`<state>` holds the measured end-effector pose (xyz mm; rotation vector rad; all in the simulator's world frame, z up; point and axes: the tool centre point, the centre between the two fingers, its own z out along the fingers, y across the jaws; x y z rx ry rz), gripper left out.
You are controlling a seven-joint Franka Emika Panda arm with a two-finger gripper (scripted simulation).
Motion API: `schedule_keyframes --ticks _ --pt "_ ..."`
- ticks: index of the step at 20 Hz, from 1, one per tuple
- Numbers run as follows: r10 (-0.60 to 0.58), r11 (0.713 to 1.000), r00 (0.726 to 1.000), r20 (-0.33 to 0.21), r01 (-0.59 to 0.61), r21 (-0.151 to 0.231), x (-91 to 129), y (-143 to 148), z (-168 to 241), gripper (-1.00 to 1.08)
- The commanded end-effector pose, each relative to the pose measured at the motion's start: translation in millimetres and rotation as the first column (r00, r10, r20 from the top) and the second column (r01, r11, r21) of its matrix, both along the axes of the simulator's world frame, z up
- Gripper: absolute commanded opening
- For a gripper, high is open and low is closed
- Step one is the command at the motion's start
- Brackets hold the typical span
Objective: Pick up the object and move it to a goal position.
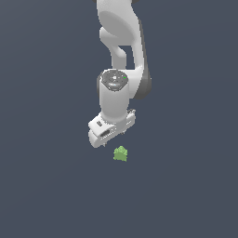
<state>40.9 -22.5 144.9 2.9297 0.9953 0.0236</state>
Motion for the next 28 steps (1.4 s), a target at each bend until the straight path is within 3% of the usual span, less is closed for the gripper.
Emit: schedule_keyframes --ticks 1,9,22,28 --pt "0.075 0.997 0.997 -0.007 -0.075 0.0 1.8 3.1 -5.9 1.0" --pt "0.305 0.952 0.952 -0.024 -0.305 0.008 7.1 13.2 -24.4 1.0" --pt "0.601 0.8 0.799 -0.032 -0.6 0.032 14.0 27.9 -50.0 1.0" --pt "0.662 0.75 0.749 -0.03 -0.661 0.038 15.5 31.4 -55.8 1.0"
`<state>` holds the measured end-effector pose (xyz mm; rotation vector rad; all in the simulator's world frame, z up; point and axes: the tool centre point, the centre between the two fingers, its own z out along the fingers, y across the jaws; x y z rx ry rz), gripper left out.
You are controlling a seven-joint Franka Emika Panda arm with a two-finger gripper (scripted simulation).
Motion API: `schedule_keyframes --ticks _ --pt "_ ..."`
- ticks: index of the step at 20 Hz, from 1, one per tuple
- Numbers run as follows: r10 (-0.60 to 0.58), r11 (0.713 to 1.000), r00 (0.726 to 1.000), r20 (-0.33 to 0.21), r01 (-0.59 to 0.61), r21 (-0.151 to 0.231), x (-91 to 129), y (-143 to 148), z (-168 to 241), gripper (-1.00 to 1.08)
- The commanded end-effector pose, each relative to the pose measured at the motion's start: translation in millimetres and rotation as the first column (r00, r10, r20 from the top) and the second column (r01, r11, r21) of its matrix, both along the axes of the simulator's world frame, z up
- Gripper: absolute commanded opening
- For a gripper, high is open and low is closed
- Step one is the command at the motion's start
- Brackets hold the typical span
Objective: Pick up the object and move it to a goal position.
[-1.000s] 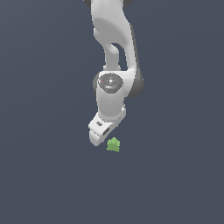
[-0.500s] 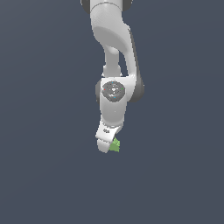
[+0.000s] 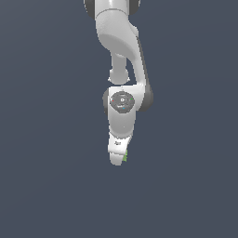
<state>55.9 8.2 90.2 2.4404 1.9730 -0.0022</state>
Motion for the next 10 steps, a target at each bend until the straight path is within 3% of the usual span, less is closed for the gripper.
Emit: schedule_keyframes --ticks 1,10 --pt "0.026 1.0 1.0 0.0 -0.026 0.002 0.6 1.2 -1.8 1.0" --pt "0.04 0.999 0.999 -0.001 -0.04 0.003 0.7 1.6 -6.7 1.0"
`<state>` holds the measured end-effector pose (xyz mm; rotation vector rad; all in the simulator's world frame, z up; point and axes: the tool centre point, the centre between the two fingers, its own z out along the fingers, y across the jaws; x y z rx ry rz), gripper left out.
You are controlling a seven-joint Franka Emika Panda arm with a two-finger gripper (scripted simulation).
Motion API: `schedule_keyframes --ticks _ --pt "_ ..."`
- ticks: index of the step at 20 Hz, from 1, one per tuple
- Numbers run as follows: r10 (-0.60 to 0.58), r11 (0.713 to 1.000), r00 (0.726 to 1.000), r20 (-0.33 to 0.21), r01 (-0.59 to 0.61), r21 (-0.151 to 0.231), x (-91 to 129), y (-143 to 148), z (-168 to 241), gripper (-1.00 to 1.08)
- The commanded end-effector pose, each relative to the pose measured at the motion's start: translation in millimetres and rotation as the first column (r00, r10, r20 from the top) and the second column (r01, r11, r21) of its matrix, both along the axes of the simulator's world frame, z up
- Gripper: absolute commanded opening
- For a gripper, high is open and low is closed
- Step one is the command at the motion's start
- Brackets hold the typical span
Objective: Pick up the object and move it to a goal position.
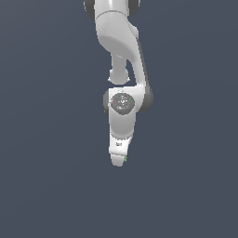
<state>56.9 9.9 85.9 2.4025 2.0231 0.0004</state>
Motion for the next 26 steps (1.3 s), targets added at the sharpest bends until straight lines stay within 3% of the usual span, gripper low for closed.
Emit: schedule_keyframes --ticks 1,14,15,26 --pt "0.001 1.0 1.0 -0.001 -0.001 0.0 -0.3 0.1 -5.2 1.0" --pt "0.005 1.0 1.0 -0.001 -0.005 0.0 -0.1 0.2 -48.8 1.0" --pt "0.005 1.0 1.0 -0.001 -0.005 0.0 -0.1 0.2 -48.8 -1.0" --pt "0.005 1.0 1.0 -0.001 -0.005 0.0 -0.3 0.2 -48.6 -1.0"
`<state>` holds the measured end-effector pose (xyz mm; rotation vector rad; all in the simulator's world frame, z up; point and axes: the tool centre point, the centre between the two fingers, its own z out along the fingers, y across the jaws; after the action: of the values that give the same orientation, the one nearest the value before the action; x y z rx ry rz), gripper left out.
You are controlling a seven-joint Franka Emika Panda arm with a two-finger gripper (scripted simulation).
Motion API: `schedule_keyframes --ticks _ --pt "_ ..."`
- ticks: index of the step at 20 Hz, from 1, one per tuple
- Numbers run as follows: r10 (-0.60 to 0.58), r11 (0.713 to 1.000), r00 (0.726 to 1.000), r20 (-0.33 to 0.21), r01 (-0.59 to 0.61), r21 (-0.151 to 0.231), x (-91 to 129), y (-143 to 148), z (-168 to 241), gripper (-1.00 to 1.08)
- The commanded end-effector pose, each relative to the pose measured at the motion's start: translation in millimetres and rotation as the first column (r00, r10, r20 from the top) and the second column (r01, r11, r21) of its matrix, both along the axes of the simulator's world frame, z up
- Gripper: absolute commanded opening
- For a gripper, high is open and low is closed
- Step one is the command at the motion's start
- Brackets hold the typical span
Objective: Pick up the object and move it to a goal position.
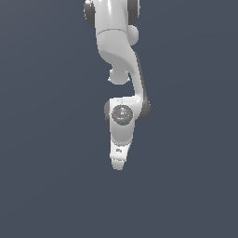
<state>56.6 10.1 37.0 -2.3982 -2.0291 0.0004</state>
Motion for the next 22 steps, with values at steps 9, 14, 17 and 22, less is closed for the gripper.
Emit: schedule_keyframes --ticks 9,14,17,22 --pt "0.0 1.0 1.0 0.0 0.0 -0.001 -7.8 -7.9 21.8 -1.0" --pt "0.0 1.0 1.0 0.0 0.0 -0.001 -17.9 -18.3 50.1 -1.0" --pt "0.001 1.0 1.0 0.0 -0.001 -0.002 -26.1 -26.7 73.3 -1.0" --pt "0.001 1.0 1.0 0.0 -0.001 -0.002 -42.7 -44.1 120.9 -1.0"
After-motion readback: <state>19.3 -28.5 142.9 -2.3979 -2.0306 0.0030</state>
